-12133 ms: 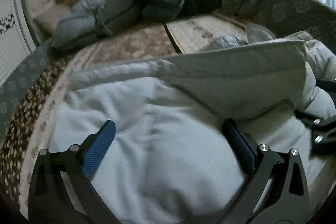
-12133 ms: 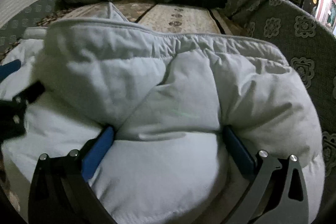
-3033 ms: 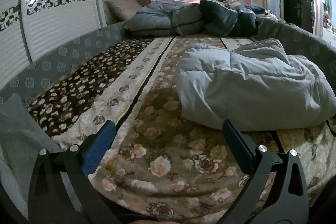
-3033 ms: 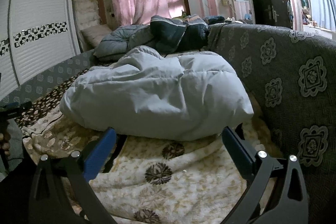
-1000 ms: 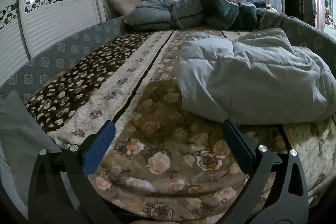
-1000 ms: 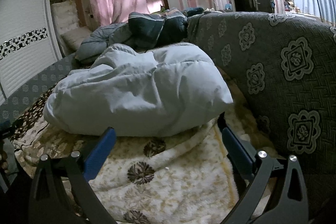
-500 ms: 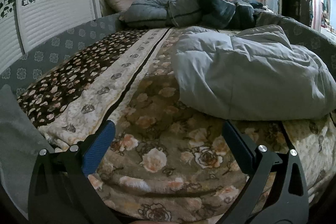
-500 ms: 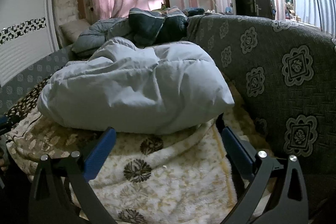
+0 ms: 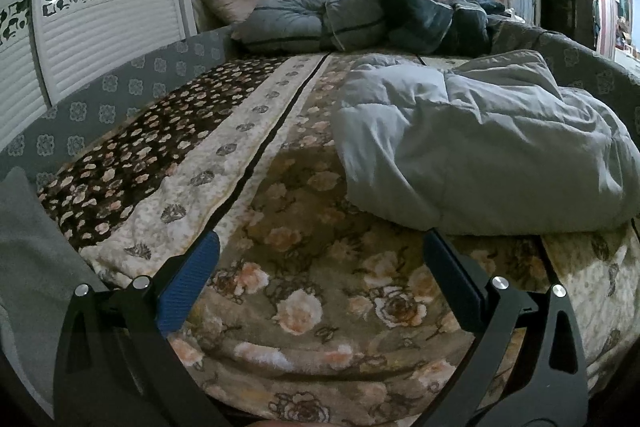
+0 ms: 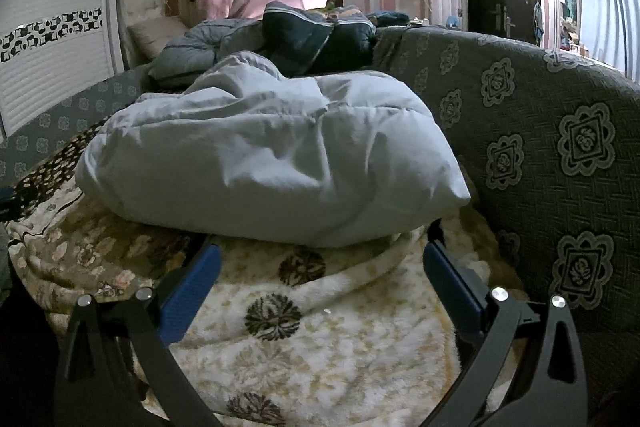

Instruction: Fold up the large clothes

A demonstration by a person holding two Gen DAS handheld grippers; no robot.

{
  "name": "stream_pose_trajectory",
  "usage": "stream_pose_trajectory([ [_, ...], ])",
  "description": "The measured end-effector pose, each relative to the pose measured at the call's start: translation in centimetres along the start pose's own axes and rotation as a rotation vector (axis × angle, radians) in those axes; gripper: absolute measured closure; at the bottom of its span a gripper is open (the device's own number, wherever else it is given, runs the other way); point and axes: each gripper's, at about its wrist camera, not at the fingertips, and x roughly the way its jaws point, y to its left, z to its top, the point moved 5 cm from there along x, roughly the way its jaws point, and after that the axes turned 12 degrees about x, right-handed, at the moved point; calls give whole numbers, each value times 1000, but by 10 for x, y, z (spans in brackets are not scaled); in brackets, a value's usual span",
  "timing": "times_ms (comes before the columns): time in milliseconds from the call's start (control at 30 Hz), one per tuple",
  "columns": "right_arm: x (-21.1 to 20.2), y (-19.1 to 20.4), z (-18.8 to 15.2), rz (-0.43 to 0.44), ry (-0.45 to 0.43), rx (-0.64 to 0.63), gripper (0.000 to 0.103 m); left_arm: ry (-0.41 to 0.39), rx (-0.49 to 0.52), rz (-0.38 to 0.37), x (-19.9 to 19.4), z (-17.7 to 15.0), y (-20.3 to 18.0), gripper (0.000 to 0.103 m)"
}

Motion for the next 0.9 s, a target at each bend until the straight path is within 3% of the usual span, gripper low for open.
stream_pose_trajectory([
  [900, 1, -3, 1, 12, 0, 26, 2, 4, 12, -4, -1, -2, -8, 3],
])
